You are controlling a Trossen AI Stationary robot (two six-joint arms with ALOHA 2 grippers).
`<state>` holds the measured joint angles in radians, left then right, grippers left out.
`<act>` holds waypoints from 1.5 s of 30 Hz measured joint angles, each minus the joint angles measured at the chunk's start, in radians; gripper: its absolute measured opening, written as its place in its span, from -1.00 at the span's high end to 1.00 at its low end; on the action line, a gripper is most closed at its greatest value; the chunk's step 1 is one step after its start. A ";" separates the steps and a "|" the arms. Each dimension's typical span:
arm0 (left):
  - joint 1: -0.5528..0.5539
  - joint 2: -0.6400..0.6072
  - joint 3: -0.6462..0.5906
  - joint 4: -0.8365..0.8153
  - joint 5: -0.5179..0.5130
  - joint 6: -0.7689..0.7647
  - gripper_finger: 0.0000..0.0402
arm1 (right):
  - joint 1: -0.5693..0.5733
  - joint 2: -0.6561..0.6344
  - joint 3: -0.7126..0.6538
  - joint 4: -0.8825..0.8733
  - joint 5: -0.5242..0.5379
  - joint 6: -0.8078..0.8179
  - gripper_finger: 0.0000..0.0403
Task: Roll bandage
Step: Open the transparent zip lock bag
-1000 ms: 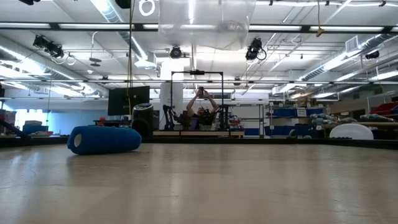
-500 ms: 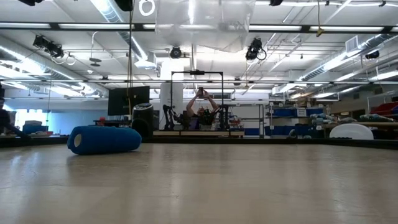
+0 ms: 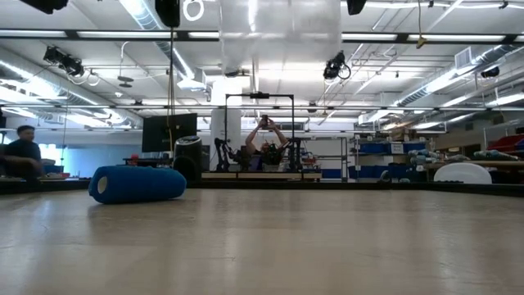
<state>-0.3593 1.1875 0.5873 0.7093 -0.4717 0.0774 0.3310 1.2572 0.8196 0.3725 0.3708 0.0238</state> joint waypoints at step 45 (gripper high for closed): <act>0.078 0.214 -0.004 0.361 0.074 0.127 1.00 | -0.062 0.076 0.000 -0.101 -0.074 0.115 0.63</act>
<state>-0.2816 1.4014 0.5831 1.0706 -0.3981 0.2039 0.2693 1.3329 0.8191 0.2720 0.2968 0.1387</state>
